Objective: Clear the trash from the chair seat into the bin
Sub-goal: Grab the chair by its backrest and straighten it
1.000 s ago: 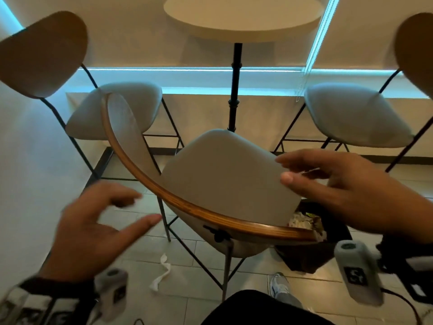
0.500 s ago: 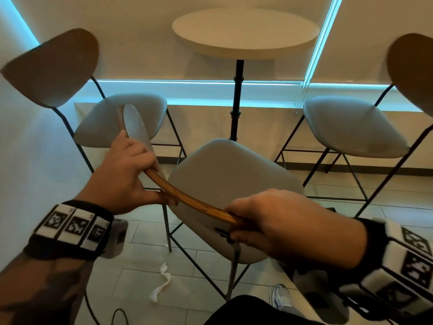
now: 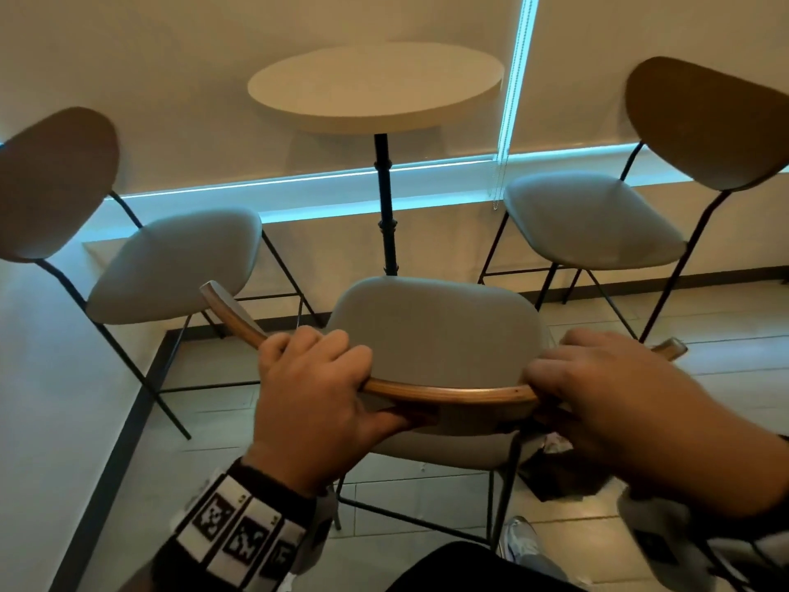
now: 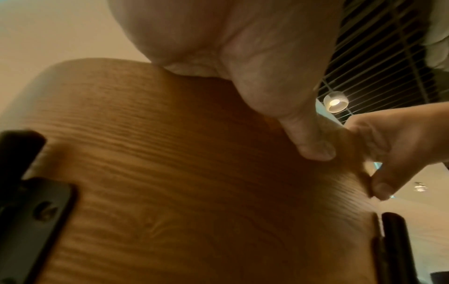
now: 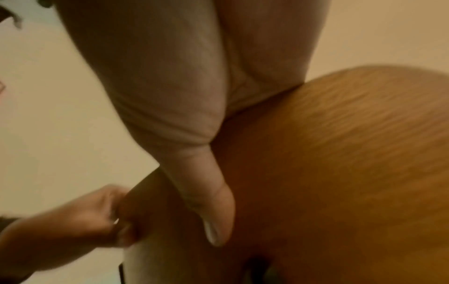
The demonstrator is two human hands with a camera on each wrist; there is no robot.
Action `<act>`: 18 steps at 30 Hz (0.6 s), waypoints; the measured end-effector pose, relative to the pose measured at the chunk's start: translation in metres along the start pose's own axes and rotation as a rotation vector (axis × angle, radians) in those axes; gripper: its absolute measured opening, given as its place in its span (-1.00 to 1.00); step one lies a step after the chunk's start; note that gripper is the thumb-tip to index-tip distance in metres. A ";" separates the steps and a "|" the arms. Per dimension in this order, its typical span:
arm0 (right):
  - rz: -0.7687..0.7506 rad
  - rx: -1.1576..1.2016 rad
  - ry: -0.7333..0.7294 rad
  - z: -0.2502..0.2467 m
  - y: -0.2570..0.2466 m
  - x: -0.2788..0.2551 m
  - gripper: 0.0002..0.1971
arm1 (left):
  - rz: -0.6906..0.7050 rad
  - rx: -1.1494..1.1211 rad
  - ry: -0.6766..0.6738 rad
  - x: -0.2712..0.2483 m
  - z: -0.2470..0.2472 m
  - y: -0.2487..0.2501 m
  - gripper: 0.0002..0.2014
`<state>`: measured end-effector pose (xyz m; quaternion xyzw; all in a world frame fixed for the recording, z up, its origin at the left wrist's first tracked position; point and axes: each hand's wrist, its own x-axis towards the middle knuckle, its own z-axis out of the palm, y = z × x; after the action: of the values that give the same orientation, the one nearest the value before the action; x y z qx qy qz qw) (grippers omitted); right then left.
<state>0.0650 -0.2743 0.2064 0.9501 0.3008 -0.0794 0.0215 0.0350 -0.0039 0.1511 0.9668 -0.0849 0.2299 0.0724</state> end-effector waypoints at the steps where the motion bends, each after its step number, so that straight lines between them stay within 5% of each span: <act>1: 0.011 -0.009 0.107 0.008 -0.008 0.004 -0.83 | 0.009 0.004 -0.018 0.003 0.000 0.003 -0.32; 6: 0.071 -0.003 0.437 0.032 -0.045 0.031 -0.55 | 0.040 -0.019 -0.124 0.018 -0.014 -0.025 -0.43; 18: -0.142 -0.009 0.569 0.049 -0.038 0.007 -0.54 | 0.057 0.014 -0.197 -0.007 -0.028 -0.031 -0.32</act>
<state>0.0420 -0.2433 0.1576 0.9107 0.3607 0.1902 -0.0652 0.0227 0.0317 0.1692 0.9824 -0.1176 0.1364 0.0503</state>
